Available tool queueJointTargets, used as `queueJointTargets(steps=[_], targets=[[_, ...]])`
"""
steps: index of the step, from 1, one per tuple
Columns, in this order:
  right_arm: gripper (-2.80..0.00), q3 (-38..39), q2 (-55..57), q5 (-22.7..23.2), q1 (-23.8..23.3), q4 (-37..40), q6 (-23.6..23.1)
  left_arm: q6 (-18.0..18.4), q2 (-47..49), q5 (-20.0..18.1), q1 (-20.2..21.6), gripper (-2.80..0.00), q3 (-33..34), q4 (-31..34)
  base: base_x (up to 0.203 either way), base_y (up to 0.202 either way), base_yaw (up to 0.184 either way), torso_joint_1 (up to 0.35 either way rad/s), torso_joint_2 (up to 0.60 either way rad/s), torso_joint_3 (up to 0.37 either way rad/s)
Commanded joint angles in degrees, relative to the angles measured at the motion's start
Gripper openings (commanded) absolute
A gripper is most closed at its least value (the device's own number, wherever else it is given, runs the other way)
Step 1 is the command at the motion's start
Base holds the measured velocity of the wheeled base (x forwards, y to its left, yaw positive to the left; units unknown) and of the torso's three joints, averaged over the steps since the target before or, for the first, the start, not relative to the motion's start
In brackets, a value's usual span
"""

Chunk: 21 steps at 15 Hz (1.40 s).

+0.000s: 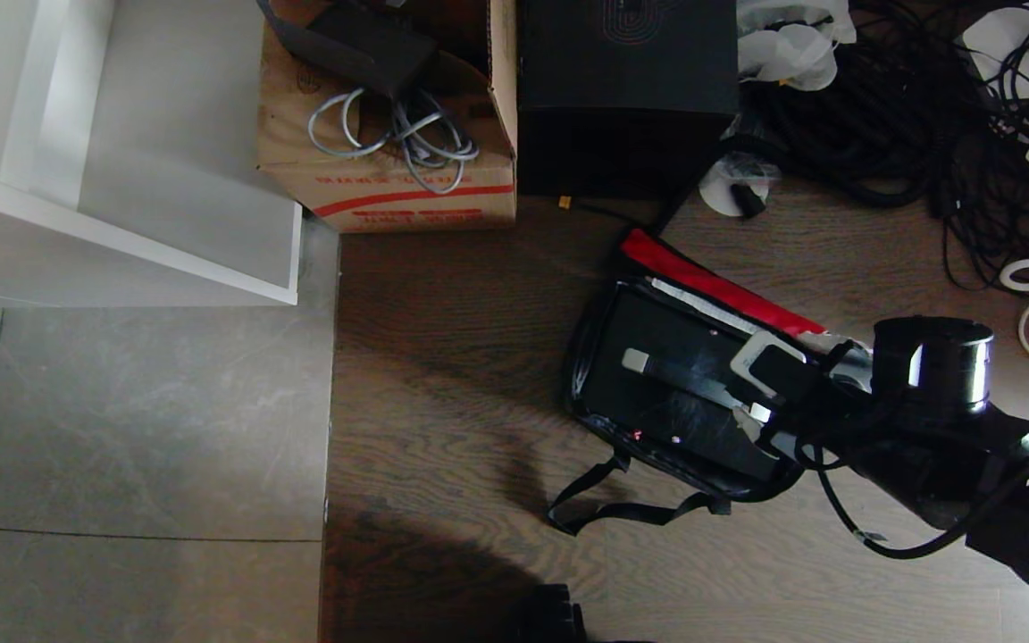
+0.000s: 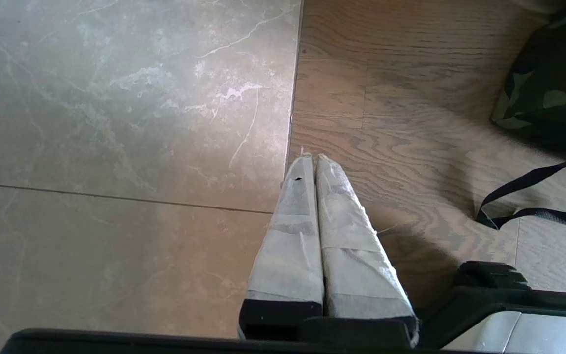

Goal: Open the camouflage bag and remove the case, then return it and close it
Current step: Grip the handle

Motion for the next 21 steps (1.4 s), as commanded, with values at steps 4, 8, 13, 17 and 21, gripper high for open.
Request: queueJointTargets(steps=[4, 8, 13, 17, 21], targets=[[0.0, -0.03, 0.4, -0.13, 0.0, -0.37, -0.34, -0.04, 0.0, 0.05, -0.04, -2.8, 0.5, -0.02, -0.102, 0.0, 0.001, 0.003, 0.0, 0.002], [0.0, -0.28, 0.4, -0.13, 0.0, -0.45, -0.34, -0.04, 0.0, 0.04, 0.02, -2.8, 0.44, -0.02, -0.17, 0.0, -0.002, 0.004, 0.0, 0.001], [0.0, -0.47, 1.03, -0.13, 0.0, -1.16, -0.34, 0.04, 0.0, 0.05, 0.02, -2.8, 0.52, -0.02, 0.0, 0.0, 0.0, 0.0, 0.0, 0.0], [0.0, -0.12, 2.07, -0.13, 0.0, -4.14, -0.6, -0.04, 0.0, -0.01, 0.02, -2.8, 0.47, -0.02, 0.0, 0.0, 0.0, 0.0, 0.0, 0.0], [0.0, -0.12, 1.72, -0.04, 0.0, -4.06, -0.6, -0.01, 0.0, 0.02, 0.02, -2.8, 0.45, -0.02, 0.0, 0.0, 0.0, 0.0, 0.0, 0.0]])
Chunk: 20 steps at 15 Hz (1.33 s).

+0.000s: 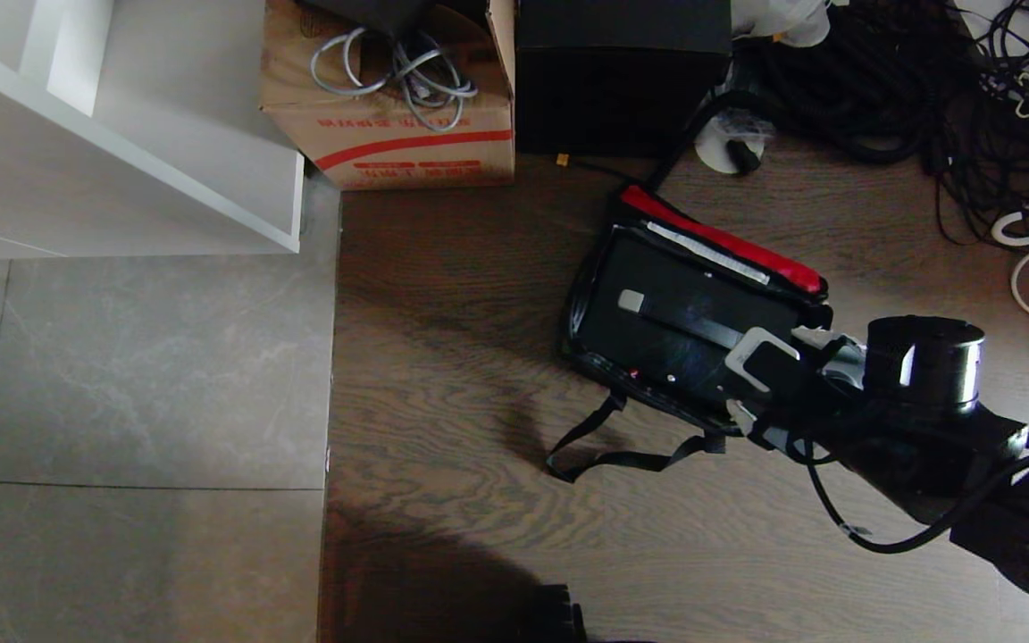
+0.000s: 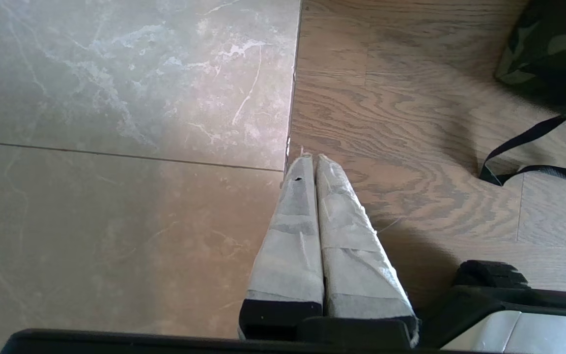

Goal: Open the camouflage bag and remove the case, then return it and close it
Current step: Grip the handle

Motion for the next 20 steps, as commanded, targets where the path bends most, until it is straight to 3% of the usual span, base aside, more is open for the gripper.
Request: queueJointTargets(steps=[1, 10, 15, 17, 18, 20], targets=[[0.0, 0.01, -0.16, -0.09, 0.03, -0.35, -0.19, -0.04, 0.0, 0.05, -0.01, -2.8, 0.47, -0.04, 0.0, 0.0, 0.0, 0.0, 0.0, 0.0], [0.0, -0.82, 1.81, -0.57, 0.79, -0.92, -0.27, -0.04, 0.0, 0.02, 0.04, -2.8, 0.44, -0.04, 0.0, 0.0, 0.0, 0.0, 0.0, 0.0], [0.0, -5.96, 7.67, -12.91, 4.36, -3.38, 0.21, -0.09, 0.0, 0.01, -0.03, -2.8, 0.44, -0.04, 0.0, 0.0, 0.0, 0.0, 0.0, 0.0], [0.0, -9.21, 10.35, -18.3, 6.79, -4.28, 2.43, -0.09, 0.0, 0.01, 0.05, -2.8, 0.47, -0.04, 0.0, 0.0, 0.0, 0.0, 0.0, 0.0], [0.0, -10.43, 11.11, -20.02, 7.4, -4.5, 2.74, -0.07, 0.0, 0.04, -0.03, -2.8, 0.44, -0.04, 0.0, 0.0, 0.0, 0.0, 0.0, 0.0], [0.0, -10.76, 12.46, -19.34, 7.56, -5.21, 2.41, -0.04, 0.0, 0.03, -0.02, -2.8, 0.46, -0.04, 0.0, 0.0, 0.0, 0.0, 0.0, 0.0]])
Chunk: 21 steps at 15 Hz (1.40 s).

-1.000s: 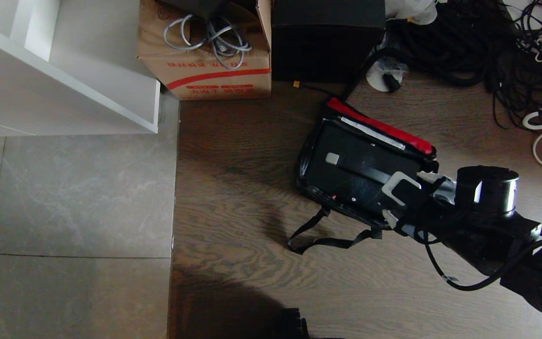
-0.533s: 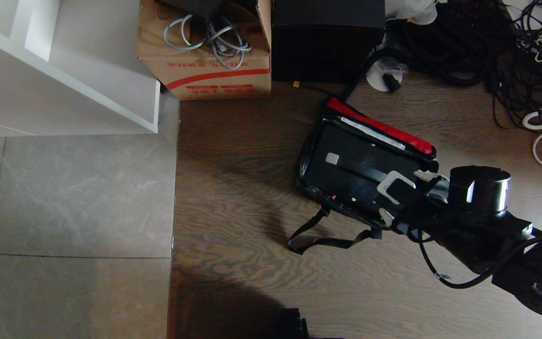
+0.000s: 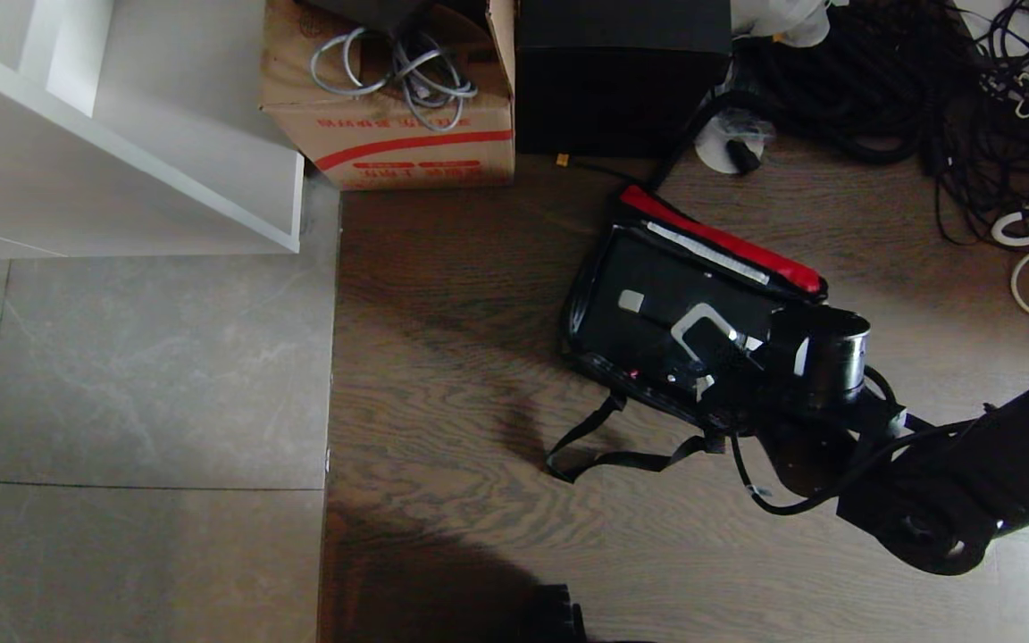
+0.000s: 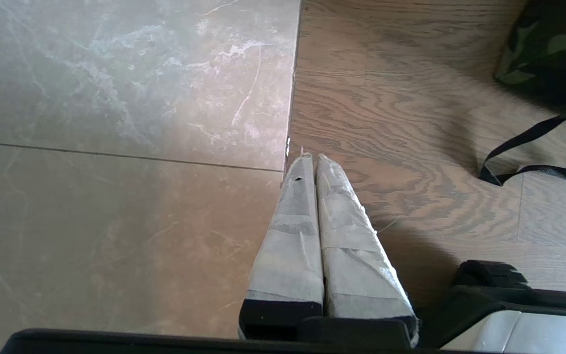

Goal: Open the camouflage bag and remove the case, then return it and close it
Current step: Grip the handle

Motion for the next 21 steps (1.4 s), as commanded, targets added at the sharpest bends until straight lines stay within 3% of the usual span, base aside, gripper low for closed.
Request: queueJointTargets(steps=[1, 2, 5, 10, 21], targets=[[0.0, -0.92, 3.27, 1.33, 0.81, -3.09, -0.43, -0.05, 0.0, -0.03, -0.04, -2.8, 0.45, -0.02, 0.0, 0.0, 0.0, 0.0, 0.0, 0.0], [0.0, -1.13, 4.34, 2.98, 1.11, -7.71, -1.39, -0.02, 0.0, 0.04, 0.05, -2.8, 0.49, -0.02, 0.0, 0.0, 0.0, 0.0, 0.0, 0.0], [0.0, -1.68, 8.63, 5.77, 1.03, -21.88, -14.82, -0.05, 0.0, 0.05, 0.05, -2.8, 0.45, -0.01, 0.0, 0.0, 0.0, 0.0, 0.0, 0.0], [0.0, -5.11, 9.64, 6.05, -1.46, -23.66, -23.12, -0.05, 0.0, 0.05, -0.04, -2.8, 0.49, -0.02, 0.0, 0.0, 0.0, 0.0, 0.0, 0.0], [0.0, -5.28, 12.66, 4.06, -3.66, -26.21, -23.99, 0.01, 0.0, 0.01, 0.02, -2.8, 0.44, 0.01, 0.0, 0.0, 0.0, 0.0, 0.0, 0.0]])
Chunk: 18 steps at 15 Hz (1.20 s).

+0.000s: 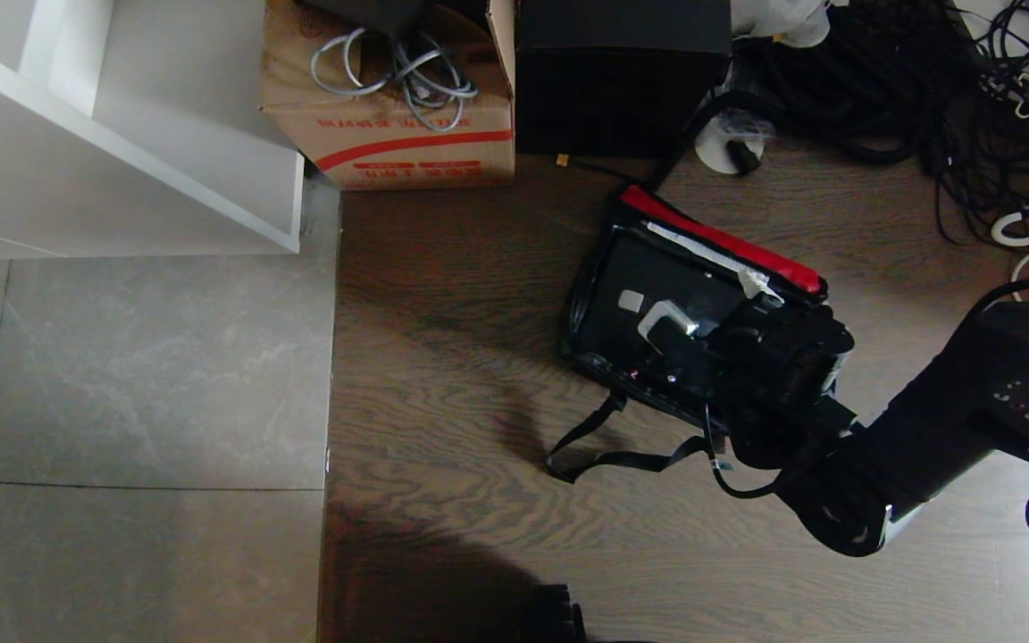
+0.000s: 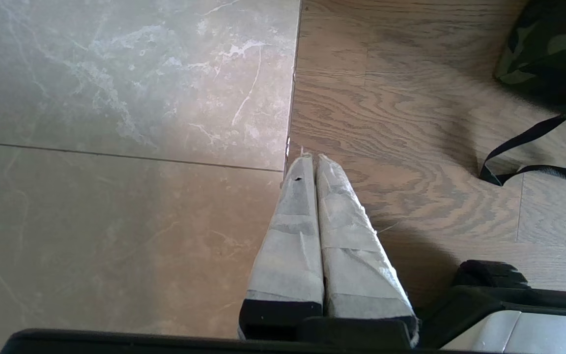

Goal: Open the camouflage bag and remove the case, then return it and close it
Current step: Grip the handle

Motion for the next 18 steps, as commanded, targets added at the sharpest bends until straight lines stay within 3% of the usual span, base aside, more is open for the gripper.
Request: queueJointTargets(steps=[1, 10, 18], targets=[[0.0, -0.74, 1.69, -0.06, -1.63, -1.16, -0.72, -0.03, 0.04, 0.0, 0.02, -2.8, 0.47, -0.04, 0.0, 0.0, 0.0, 0.0, 0.0, 0.0], [0.0, -10.81, 4.82, -0.14, -6.85, 0.62, -1.1, -0.05, 0.0, 0.04, 0.02, -2.8, 0.52, -0.04, 0.0, 0.0, 0.0, 0.0, 0.0, 0.0], [0.0, -15.59, 7.68, -2.04, -7.58, 0.56, -0.44, -0.05, 0.0, 0.01, 0.01, -2.8, 0.47, -0.04, 0.0, 0.0, 0.0, 0.0, 0.0, 0.0]])
